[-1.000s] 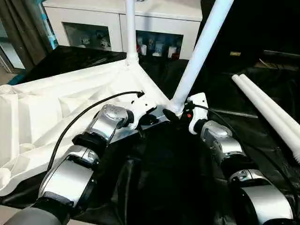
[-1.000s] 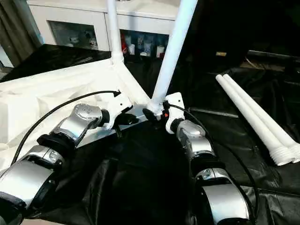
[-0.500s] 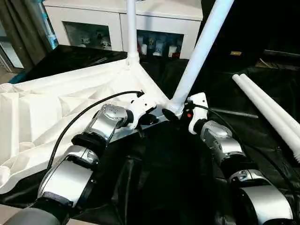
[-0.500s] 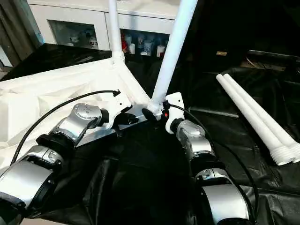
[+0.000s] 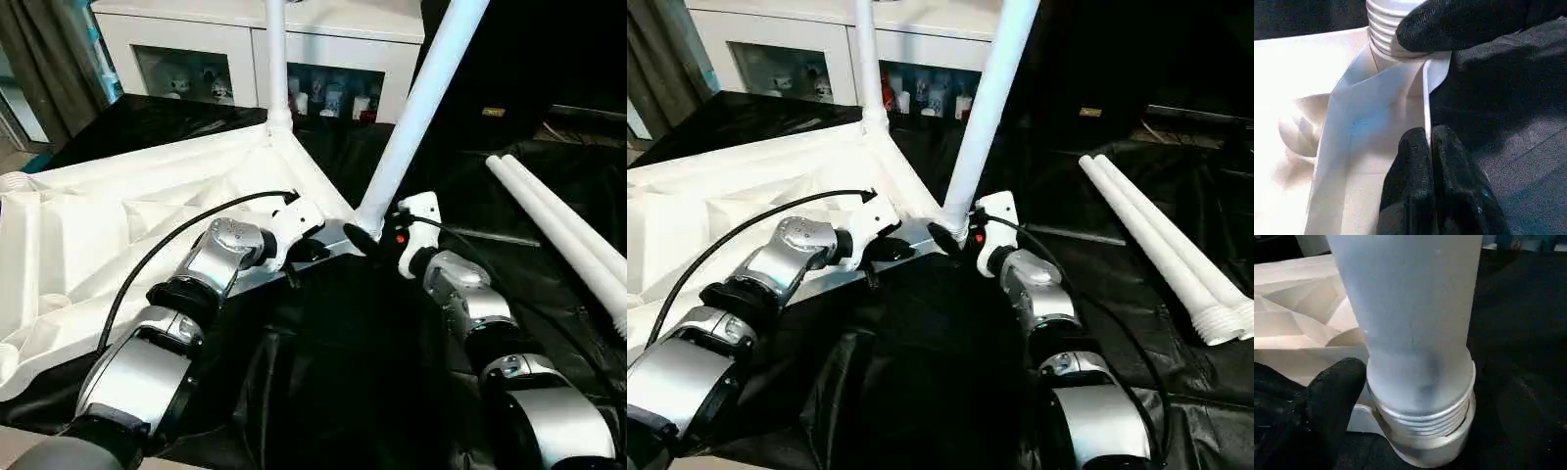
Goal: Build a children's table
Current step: Rotate leg to tighten
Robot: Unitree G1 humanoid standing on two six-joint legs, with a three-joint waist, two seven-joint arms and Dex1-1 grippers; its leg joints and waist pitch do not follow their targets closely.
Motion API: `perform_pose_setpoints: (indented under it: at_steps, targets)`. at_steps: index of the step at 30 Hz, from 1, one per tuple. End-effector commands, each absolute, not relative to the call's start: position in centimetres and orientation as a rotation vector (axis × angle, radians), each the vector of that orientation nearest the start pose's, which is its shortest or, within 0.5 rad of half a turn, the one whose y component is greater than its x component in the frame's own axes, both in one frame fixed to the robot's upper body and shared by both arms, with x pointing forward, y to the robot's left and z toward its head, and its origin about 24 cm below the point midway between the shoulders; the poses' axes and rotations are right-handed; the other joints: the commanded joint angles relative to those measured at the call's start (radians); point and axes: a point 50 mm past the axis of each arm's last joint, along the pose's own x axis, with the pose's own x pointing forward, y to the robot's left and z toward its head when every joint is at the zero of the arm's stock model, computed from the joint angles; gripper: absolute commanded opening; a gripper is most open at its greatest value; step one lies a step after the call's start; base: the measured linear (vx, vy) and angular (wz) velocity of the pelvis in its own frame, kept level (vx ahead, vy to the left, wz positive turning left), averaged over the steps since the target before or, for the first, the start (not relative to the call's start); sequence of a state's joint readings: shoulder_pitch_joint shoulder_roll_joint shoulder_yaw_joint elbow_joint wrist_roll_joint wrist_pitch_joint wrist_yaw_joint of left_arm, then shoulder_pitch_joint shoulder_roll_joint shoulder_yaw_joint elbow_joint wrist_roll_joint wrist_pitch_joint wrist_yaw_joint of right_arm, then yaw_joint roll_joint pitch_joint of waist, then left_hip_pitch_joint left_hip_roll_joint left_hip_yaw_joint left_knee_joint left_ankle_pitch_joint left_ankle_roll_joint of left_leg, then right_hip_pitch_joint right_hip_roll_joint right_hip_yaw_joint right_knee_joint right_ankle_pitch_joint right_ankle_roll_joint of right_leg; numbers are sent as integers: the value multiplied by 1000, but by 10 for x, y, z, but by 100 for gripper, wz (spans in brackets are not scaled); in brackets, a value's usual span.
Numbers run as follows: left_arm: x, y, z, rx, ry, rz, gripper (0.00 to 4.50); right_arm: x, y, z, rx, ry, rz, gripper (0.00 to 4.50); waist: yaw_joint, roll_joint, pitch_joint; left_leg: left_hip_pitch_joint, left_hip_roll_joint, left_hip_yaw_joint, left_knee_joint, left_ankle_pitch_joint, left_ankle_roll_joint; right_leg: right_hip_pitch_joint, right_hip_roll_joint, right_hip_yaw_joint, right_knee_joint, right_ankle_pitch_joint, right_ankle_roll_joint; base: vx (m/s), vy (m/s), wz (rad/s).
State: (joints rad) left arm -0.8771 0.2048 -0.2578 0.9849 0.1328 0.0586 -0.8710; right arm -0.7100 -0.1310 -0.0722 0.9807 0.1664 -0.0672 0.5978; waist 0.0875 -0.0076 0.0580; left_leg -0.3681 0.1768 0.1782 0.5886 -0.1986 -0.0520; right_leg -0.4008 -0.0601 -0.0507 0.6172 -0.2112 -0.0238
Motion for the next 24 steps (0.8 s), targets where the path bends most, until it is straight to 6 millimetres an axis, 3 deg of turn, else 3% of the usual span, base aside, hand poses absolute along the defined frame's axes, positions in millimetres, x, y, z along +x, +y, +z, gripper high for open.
perform_pose_setpoints:
  at_steps: [1, 7, 12, 24]
  targets:
    - [363, 104, 62, 489, 452, -1040, 0, 361, -133, 51, 106, 155, 597, 434, 6, -2, -76, 10, 59, -15, -52, 3, 143, 66, -98, 46, -40, 170, -324, 0, 0, 0]
    - [363, 104, 62, 489, 453, -1042, 0, 359, -131, 49, 94, 159, 624, 434, 7, -2, -77, 11, 59, -15, -50, 12, 147, 66, -97, 46, -38, 183, -327, 0, 0, 0]
    - [363, 105, 61, 490, 455, -1044, 0, 358, -131, 49, 94, 165, 637, 372, 7, -2, -77, 10, 59, -16, -50, 6, 144, 67, -98, 45, -38, 172, -327, 0, 0, 0]
    - [362, 107, 60, 490, 458, -1048, 0, 355, -130, 43, 79, 195, 673, 296, 7, -5, -73, 9, 58, -15, -51, -30, 123, 65, -98, 48, -44, 104, -314, 0, 0, 0]
